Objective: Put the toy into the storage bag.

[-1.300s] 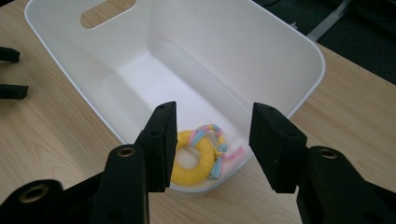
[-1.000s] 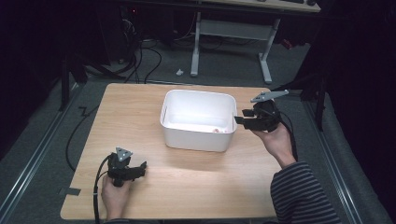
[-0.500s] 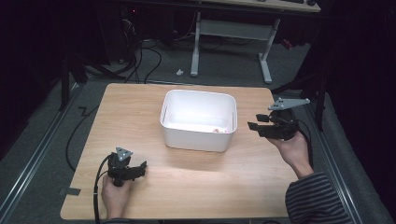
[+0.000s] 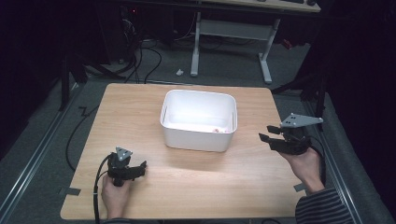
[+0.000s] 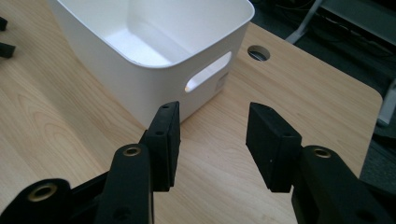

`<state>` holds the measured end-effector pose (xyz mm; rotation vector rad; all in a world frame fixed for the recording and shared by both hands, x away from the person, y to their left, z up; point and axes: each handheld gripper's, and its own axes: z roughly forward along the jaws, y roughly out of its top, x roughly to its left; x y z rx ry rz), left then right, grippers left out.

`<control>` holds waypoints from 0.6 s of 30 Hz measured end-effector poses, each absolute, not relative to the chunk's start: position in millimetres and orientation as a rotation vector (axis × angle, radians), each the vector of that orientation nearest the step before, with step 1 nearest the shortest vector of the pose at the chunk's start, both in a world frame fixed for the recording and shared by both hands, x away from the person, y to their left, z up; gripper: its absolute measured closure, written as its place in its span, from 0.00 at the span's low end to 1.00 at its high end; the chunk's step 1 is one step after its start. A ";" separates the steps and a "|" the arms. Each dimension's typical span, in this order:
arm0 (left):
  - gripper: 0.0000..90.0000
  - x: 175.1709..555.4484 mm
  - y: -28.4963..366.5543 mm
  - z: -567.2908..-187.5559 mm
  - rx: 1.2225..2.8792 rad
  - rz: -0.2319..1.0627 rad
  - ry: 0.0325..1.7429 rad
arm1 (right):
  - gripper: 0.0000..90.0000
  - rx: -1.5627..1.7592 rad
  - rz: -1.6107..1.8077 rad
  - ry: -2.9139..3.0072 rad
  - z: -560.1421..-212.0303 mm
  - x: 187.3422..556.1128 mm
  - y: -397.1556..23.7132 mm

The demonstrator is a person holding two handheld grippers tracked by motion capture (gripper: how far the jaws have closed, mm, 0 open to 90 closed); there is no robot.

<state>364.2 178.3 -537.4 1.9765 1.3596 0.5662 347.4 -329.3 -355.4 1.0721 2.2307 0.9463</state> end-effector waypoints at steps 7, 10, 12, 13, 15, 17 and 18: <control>0.16 364.2 178.3 -537.5 1.976 0.566 1.360 | 0.64 1.007 0.897 2.219 -360.3 331.4 -321.3; 0.16 364.2 178.3 -537.4 1.976 0.566 1.360 | 0.64 0.993 0.896 2.197 -366.8 324.5 -320.4; 0.16 364.2 178.3 -537.4 1.976 0.566 1.360 | 0.64 1.013 0.917 2.201 -371.2 323.2 -322.5; 0.16 364.3 178.3 -537.4 1.976 0.566 1.360 | 0.64 1.026 0.915 2.210 -373.2 323.3 -323.9; 0.16 364.3 178.3 -537.4 1.976 0.566 1.359 | 0.64 1.040 0.920 2.206 -377.0 321.5 -325.5; 0.16 364.3 178.3 -537.5 1.976 0.566 1.359 | 0.64 1.063 0.935 2.217 -382.1 320.1 -326.4; 0.16 364.3 178.3 -537.5 1.976 0.566 1.360 | 0.64 1.062 0.924 2.222 -386.3 319.2 -326.2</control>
